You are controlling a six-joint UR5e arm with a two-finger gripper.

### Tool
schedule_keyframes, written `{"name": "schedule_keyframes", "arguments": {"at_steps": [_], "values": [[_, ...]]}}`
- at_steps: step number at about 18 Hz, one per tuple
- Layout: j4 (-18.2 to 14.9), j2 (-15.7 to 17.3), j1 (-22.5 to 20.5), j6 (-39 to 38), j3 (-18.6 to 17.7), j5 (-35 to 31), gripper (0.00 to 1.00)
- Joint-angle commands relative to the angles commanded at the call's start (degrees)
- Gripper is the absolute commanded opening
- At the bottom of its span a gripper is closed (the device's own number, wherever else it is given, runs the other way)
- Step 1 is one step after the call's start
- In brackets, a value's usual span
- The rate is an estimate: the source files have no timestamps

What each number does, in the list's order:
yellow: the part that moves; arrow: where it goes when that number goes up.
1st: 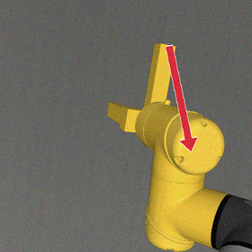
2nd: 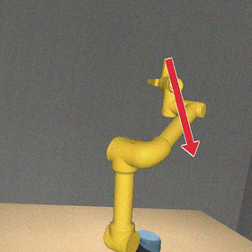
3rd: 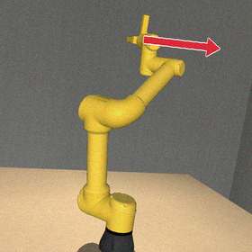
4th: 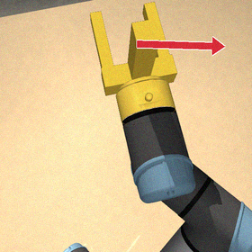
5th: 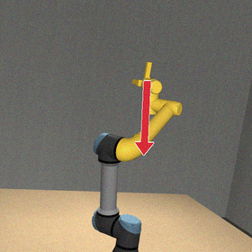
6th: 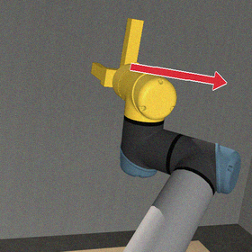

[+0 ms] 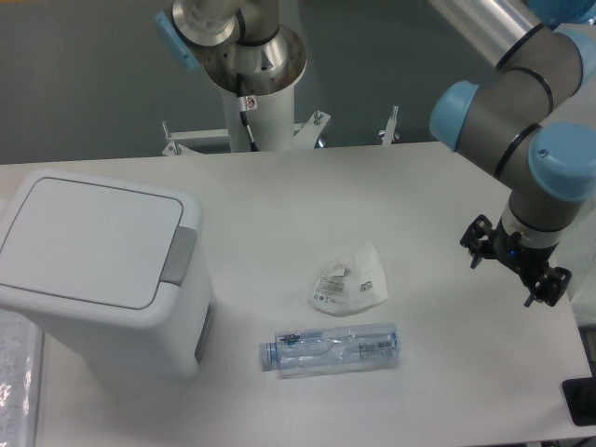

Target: Open the trash can

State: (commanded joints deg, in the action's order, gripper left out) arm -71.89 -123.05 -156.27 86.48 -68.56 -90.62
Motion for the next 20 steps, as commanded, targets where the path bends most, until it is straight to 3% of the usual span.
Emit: {"name": "schedule_keyframes", "arguments": {"at_steps": [5,8,14,20], "values": [[-0.6,0.1,0.8,-1.1,0.8,1.2,1.0],[-3.3,1.2,1.9,-4.0,2.0,2.8,1.0],[-6.7,4.0,5.0,-15.5,2.9,7.5,1.0],[-6.9,7.7,7.6,-29.4,1.2,15.6,1.0]]}}
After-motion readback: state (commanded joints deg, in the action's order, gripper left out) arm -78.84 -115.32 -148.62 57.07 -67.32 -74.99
